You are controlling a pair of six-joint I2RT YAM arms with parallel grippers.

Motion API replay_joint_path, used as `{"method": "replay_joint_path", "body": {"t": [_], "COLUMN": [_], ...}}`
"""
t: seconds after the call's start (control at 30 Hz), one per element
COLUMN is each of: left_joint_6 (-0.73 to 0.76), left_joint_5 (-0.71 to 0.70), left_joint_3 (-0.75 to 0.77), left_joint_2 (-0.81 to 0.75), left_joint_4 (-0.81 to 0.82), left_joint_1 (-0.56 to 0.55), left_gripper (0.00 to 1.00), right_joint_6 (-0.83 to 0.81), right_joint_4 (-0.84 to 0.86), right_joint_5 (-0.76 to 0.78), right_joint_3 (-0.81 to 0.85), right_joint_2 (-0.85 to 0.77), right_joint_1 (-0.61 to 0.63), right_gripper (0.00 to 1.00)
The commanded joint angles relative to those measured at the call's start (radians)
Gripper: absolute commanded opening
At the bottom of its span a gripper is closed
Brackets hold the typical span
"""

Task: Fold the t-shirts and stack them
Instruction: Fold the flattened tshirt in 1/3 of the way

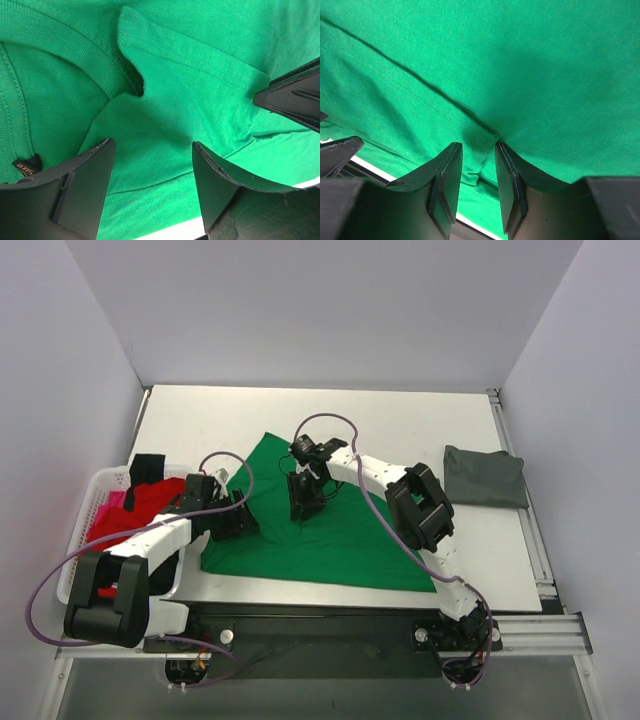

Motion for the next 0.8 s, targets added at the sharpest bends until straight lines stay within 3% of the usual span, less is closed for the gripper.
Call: {"method": "replay_joint_path", "body": {"t": [0.0, 0.13, 0.33, 0.77], "left_joint_6": [0.020, 0.022, 0.014, 0.001], "left_joint_5": [0.020, 0.022, 0.019, -0.003], "left_joint_3": [0.003, 0.004, 0.000, 0.001], "left_joint_2": [0.011, 0.017, 0.024, 0.011], "left_joint_4": [0.022, 0.019, 0.015, -0.015], "left_joint_1": [0.010, 0.013, 0.019, 0.023], "left_gripper": [0.73, 0.74, 0.74, 0.74], "right_joint_6": [0.009, 0.008, 0.005, 0.031], "right_joint_4": [-0.026, -0.027, -0.026, -0.021], "right_joint_5": [0.022, 0.018, 0.032, 0.124], "right_joint_3": [0.042, 0.048, 0.048, -0.055], "right_joint_2": [0.007, 0.022, 0.018, -0.108], "right_joint_1": [0.009, 0.010, 0.010, 0.010], "right_gripper": [0.33, 0.28, 0.01, 0.00]}}
